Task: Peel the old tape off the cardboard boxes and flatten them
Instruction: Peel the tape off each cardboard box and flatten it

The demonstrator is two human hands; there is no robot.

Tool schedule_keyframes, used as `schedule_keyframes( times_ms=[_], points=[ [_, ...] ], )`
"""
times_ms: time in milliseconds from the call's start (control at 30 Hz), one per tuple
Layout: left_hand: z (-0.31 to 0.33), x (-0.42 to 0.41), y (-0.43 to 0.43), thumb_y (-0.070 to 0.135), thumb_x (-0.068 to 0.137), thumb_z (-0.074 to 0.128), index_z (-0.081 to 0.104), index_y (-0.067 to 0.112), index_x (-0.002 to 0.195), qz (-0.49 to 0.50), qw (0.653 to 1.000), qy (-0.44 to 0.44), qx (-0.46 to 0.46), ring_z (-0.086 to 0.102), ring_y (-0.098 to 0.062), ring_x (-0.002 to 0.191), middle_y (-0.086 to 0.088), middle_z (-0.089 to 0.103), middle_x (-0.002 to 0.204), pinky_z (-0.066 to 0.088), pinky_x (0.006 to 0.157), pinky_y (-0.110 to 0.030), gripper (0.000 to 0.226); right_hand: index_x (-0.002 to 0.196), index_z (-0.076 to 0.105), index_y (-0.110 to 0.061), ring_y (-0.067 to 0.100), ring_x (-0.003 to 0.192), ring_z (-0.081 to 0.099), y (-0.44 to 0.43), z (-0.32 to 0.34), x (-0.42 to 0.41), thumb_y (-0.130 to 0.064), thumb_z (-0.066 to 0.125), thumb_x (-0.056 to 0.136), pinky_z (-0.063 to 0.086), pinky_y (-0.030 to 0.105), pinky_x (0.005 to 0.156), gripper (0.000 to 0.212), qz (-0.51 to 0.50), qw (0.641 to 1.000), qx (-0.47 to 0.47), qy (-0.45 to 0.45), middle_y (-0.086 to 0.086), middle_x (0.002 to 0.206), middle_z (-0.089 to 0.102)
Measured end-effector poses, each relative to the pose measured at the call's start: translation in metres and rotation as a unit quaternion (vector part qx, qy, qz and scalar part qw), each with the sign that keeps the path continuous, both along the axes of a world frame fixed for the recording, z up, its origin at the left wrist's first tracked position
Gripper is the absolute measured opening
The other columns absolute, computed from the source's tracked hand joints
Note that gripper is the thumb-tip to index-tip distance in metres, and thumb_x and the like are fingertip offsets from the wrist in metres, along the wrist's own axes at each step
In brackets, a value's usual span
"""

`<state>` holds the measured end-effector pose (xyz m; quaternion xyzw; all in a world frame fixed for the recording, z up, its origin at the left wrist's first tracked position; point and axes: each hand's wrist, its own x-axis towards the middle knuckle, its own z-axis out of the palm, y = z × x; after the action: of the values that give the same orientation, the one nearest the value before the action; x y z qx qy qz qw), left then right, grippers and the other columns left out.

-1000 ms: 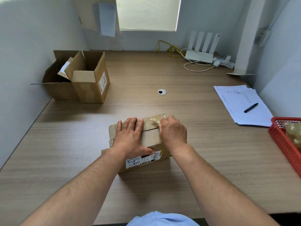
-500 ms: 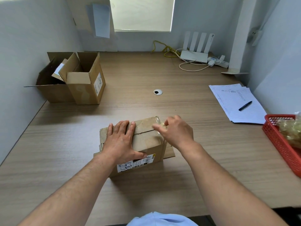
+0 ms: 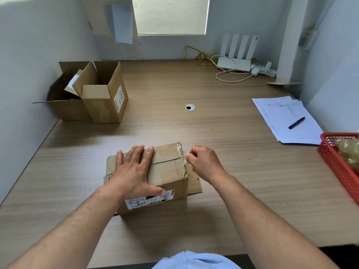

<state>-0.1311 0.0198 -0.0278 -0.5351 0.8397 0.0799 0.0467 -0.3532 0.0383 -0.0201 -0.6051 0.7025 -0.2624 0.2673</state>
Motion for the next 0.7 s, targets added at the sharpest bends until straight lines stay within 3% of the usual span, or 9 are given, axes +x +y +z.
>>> schedule_keyframes(
  times_ms=[100, 167, 267, 333, 467, 567, 700],
  points=[
    [0.005, -0.014, -0.003, 0.102, 0.04, 0.033, -0.026, 0.028, 0.147, -0.014, 1.0, 0.007, 0.019, -0.022, -0.017, 0.144, 0.0, -0.016, 0.159, -0.019, 0.114, -0.05, 0.143, 0.071, 0.058, -0.022, 0.003, 0.049, 0.058, 0.002, -0.003, 0.005, -0.028, 0.062, 0.087, 0.045, 0.021, 0.052, 0.018, 0.017, 0.994, 0.032, -0.103, -0.008, 0.073, 0.063],
    [0.007, -0.02, -0.004, 0.098, 0.042, 0.038, -0.02, 0.026, 0.149, -0.02, 0.999, 0.012, 0.026, -0.011, -0.017, 0.145, 0.0, -0.002, 0.158, -0.014, 0.116, -0.048, 0.142, 0.076, 0.058, -0.018, 0.005, 0.047, 0.059, 0.002, -0.006, 0.005, -0.029, 0.065, 0.086, 0.044, 0.023, 0.052, 0.017, 0.006, 0.987, 0.051, -0.152, -0.005, 0.073, 0.064],
    [0.01, -0.015, -0.001, 0.093, 0.044, 0.044, -0.008, 0.025, 0.152, -0.013, 0.999, 0.047, -0.01, 0.0, -0.015, 0.136, 0.002, 0.011, 0.149, -0.007, 0.118, -0.04, 0.138, 0.086, 0.057, -0.01, 0.012, 0.045, 0.054, 0.002, -0.005, -0.002, -0.043, 0.063, 0.087, 0.041, 0.026, 0.047, 0.034, -0.036, 0.938, 0.078, -0.336, 0.0, 0.068, 0.06],
    [0.014, -0.013, 0.005, 0.092, 0.044, 0.045, 0.0, 0.022, 0.152, -0.025, 0.996, 0.048, -0.065, 0.004, -0.018, 0.133, -0.003, 0.015, 0.146, -0.004, 0.117, -0.038, 0.137, 0.082, 0.058, -0.009, 0.012, 0.043, 0.048, 0.001, -0.002, -0.006, -0.053, 0.054, 0.089, 0.037, 0.023, 0.042, 0.045, -0.074, 0.911, 0.073, -0.398, 0.0, 0.062, 0.055],
    [0.02, -0.016, 0.013, 0.078, 0.041, 0.069, 0.031, 0.008, 0.147, -0.072, 0.977, 0.075, -0.185, 0.025, -0.029, 0.13, -0.018, 0.038, 0.136, 0.014, 0.113, -0.048, 0.132, 0.073, 0.057, -0.012, 0.01, 0.046, 0.042, -0.004, 0.001, 0.0, -0.05, 0.048, 0.093, 0.035, 0.023, 0.046, 0.044, -0.103, 0.939, 0.021, -0.328, -0.003, 0.059, 0.049],
    [0.021, -0.016, 0.018, 0.073, 0.043, 0.073, 0.03, 0.008, 0.145, -0.096, 0.971, 0.085, -0.202, 0.031, -0.033, 0.13, -0.018, 0.039, 0.135, 0.019, 0.112, -0.052, 0.129, 0.092, 0.059, -0.007, 0.011, 0.055, 0.044, -0.012, 0.006, -0.003, -0.045, 0.049, 0.095, 0.036, 0.03, 0.058, 0.039, -0.134, 0.946, -0.019, -0.293, -0.003, 0.065, 0.052],
    [0.015, -0.01, 0.024, 0.076, 0.049, 0.065, 0.024, 0.012, 0.147, -0.13, 0.976, 0.052, -0.168, 0.03, -0.032, 0.134, -0.017, 0.039, 0.138, 0.016, 0.113, -0.052, 0.124, 0.092, 0.066, -0.012, 0.011, 0.056, 0.042, -0.014, 0.015, -0.016, -0.03, 0.051, 0.096, 0.035, 0.021, 0.049, 0.023, -0.086, 0.939, -0.013, -0.334, -0.002, 0.07, 0.051]
  ],
)
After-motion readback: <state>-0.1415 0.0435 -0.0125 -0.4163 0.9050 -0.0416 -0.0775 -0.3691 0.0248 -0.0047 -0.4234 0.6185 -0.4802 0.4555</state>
